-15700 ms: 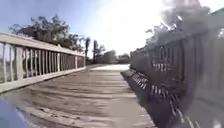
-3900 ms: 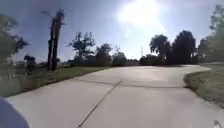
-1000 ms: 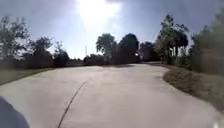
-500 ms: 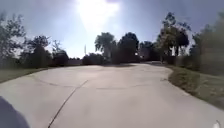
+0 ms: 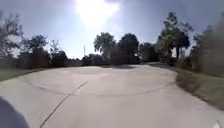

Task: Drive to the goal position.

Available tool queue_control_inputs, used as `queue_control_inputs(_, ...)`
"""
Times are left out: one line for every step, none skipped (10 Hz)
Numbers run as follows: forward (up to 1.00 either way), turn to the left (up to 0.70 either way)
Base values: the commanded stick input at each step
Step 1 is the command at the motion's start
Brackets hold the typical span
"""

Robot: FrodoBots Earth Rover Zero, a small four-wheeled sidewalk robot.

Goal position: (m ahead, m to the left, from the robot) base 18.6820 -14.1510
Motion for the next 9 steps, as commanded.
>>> queue_control_inputs(0.7, 0.0)
queue_control_inputs(0.7, 0.0)
queue_control_inputs(0.7, 0.0)
queue_control_inputs(0.7, 0.0)
queue_control_inputs(0.7, 0.0)
queue_control_inputs(0.7, 0.0)
queue_control_inputs(0.7, 0.0)
queue_control_inputs(0.7, -0.17)
queue_control_inputs(0.7, -0.35)
